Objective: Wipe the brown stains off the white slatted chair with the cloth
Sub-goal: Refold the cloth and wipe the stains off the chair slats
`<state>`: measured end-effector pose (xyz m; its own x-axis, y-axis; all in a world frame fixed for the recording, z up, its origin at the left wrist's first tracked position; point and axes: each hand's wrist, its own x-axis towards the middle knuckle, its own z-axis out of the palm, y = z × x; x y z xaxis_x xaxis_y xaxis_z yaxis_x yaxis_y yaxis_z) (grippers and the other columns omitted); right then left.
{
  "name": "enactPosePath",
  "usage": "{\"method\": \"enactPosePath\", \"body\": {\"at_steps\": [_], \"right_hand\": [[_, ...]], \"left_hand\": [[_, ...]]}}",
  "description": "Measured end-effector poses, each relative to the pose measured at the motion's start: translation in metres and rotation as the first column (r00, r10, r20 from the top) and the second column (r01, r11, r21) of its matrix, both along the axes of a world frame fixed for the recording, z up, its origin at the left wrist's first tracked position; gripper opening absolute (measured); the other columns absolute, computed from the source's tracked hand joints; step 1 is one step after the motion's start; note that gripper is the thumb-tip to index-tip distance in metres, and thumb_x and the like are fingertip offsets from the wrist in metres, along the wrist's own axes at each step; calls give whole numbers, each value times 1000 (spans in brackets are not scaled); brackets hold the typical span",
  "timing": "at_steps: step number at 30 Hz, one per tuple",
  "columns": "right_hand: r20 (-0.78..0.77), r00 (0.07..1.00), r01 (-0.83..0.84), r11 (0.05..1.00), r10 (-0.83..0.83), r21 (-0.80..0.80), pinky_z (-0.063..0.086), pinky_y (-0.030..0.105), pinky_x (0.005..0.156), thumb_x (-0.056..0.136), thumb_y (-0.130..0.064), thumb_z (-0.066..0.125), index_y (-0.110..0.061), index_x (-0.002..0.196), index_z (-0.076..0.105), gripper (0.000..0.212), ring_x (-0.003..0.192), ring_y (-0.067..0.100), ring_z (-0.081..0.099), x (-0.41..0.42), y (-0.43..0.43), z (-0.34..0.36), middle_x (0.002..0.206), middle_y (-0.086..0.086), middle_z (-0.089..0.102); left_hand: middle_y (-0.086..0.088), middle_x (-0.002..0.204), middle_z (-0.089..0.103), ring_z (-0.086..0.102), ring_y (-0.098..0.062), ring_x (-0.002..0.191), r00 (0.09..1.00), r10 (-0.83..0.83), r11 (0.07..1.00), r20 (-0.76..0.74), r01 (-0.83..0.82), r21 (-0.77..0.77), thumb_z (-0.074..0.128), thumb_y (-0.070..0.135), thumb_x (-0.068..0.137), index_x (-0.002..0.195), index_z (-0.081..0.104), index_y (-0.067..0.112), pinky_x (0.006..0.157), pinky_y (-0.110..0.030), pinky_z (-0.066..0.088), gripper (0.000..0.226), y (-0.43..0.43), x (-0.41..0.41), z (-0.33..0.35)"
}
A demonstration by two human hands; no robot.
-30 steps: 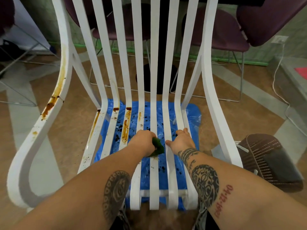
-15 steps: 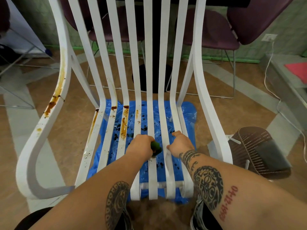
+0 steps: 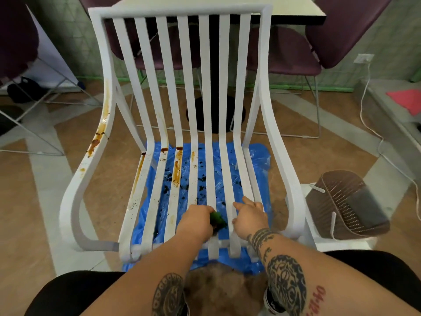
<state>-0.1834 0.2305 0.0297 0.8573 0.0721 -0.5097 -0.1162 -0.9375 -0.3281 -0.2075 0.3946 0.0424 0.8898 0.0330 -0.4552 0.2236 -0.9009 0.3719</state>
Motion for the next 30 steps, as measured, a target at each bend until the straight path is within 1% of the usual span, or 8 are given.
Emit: {"method": "enactPosePath", "body": {"at_steps": [4,7,11,13,15,19,25,30], "right_hand": [[-140,989,48,998,-42,39,39,38,115,86,-3,54,-31,152,40,73,138,29,40,13,-2,13,159,5,31],[-124,992,-11,1000,9,-16,47,39,107,87,-2,56,-29,145,51,64,127,26,50,11,-4,15,148,5,44],[84,993,-84,996,85,-22,35,48,114,91,-16,63,-26,143,51,54,135,25,41,1,-12,8,149,-2,43],[133,990,35,998,-42,57,24,51,120,91,-14,59,-27,151,40,64,143,24,32,4,-12,4,159,-3,30],[124,981,137,986,-148,93,25,50,120,91,-12,59,-22,153,36,67,144,25,30,11,-13,-3,161,0,24],[108,948,286,949,-300,129,39,47,111,89,-13,58,-18,146,44,59,128,28,49,31,-11,-14,146,4,43],[48,795,563,766,-604,310,47,42,102,90,-16,55,-19,136,54,46,120,28,56,80,-10,-25,130,6,58],[3,683,660,619,-730,427,57,43,91,93,-9,61,-16,116,66,25,101,32,65,101,-11,-42,113,13,68]], "left_hand": [[-6,114,67,66,-26,102,993,-73,996,-91,77,45,66,10,88,117,71,26,90,-39,59,34,-2,-14,13],[-6,117,67,65,-25,105,983,-66,998,-171,66,-6,70,17,88,120,71,22,92,-38,58,32,3,-14,19],[-3,107,70,66,-23,98,954,274,949,118,-249,-196,71,22,91,116,69,24,81,-35,57,25,4,-4,13],[-4,107,70,66,-24,98,921,316,941,227,-274,-198,68,22,93,117,66,22,77,-33,54,23,1,3,8],[-4,107,69,65,-23,96,957,206,977,203,-188,-101,68,21,93,114,65,21,78,-36,56,21,-2,12,-2],[-5,101,67,65,-24,89,988,75,996,138,-80,36,67,21,91,108,65,21,77,-41,60,17,-3,38,-9],[-8,107,70,67,-27,98,913,339,919,227,-269,-289,70,22,93,119,67,17,83,-36,58,27,-13,104,-11],[-9,103,71,67,-27,95,957,207,951,205,-148,-270,67,21,95,115,68,17,82,-39,58,21,-31,147,-23]]}}
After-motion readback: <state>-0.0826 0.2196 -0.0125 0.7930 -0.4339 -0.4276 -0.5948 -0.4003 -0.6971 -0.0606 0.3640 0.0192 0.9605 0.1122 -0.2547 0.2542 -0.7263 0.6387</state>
